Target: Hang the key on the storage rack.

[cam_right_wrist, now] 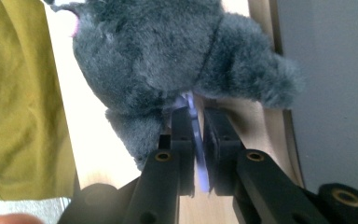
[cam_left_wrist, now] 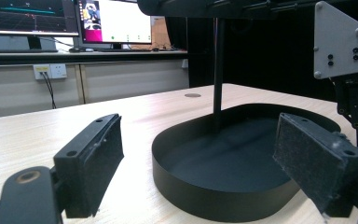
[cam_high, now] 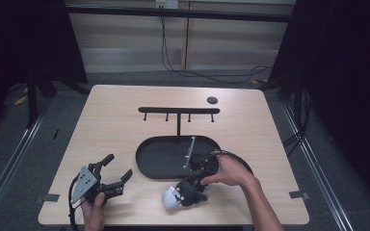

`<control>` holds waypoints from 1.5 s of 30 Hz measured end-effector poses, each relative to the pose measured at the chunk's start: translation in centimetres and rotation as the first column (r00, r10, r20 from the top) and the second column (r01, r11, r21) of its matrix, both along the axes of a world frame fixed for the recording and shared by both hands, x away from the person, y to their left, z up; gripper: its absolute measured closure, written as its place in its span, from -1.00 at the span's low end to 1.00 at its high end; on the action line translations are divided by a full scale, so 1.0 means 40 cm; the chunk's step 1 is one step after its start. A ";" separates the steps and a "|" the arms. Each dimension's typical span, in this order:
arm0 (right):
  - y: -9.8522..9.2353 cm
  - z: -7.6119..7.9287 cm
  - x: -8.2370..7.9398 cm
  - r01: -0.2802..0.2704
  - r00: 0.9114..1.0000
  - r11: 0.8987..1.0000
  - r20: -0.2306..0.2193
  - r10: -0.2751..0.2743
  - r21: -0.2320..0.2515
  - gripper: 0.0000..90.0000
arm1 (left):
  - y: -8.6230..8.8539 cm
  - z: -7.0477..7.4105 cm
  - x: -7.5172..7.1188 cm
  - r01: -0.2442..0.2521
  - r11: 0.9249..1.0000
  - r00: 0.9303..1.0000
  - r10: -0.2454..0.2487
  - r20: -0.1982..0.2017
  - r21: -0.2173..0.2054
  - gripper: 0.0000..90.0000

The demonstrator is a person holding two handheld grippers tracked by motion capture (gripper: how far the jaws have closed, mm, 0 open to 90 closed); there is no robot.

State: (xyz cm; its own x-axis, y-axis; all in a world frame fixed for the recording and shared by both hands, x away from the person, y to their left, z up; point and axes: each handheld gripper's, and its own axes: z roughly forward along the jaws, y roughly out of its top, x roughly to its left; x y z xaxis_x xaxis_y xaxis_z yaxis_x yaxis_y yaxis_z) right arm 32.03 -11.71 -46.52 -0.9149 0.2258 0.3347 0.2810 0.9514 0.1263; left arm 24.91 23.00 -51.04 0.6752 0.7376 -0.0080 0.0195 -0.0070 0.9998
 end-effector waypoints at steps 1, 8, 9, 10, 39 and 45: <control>0.003 0.002 0.002 -0.016 1.000 1.000 0.007 0.016 -0.011 0.85 | 0.000 0.000 0.000 0.000 1.000 1.000 0.000 0.000 0.000 -0.66; 0.026 0.003 0.008 -0.040 0.999 0.997 0.028 0.042 -0.060 0.80 | 0.000 0.000 0.000 0.003 1.000 1.000 -0.003 -0.001 -0.002 -0.66; 0.029 0.001 0.007 -0.041 0.999 0.997 0.029 0.043 -0.065 0.80 | 0.000 0.000 0.000 0.004 1.000 1.000 -0.004 -0.001 -0.003 -0.66; 0.031 -0.001 0.008 -0.048 0.998 0.996 0.029 0.050 -0.071 0.79 | 0.000 0.000 0.000 0.004 1.000 1.000 -0.004 -0.001 -0.002 -0.66; 0.007 -0.009 0.008 -0.040 0.998 0.994 0.038 0.044 -0.101 0.93 | 0.000 0.000 0.000 0.005 1.000 1.000 -0.005 -0.001 -0.002 -0.66; 0.011 0.011 0.006 -0.020 0.999 0.994 0.031 0.023 -0.104 0.94 | 0.000 0.000 0.000 0.005 1.000 1.000 -0.005 -0.001 -0.002 -0.66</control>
State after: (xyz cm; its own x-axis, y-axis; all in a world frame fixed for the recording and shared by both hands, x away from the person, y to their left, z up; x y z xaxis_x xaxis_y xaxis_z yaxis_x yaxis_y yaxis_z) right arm 32.26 -11.27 -46.07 -0.9297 0.2381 0.2811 0.2581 0.9655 0.0356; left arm 24.89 23.00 -51.04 0.6785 0.7345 -0.0105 0.0209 -0.0050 0.9998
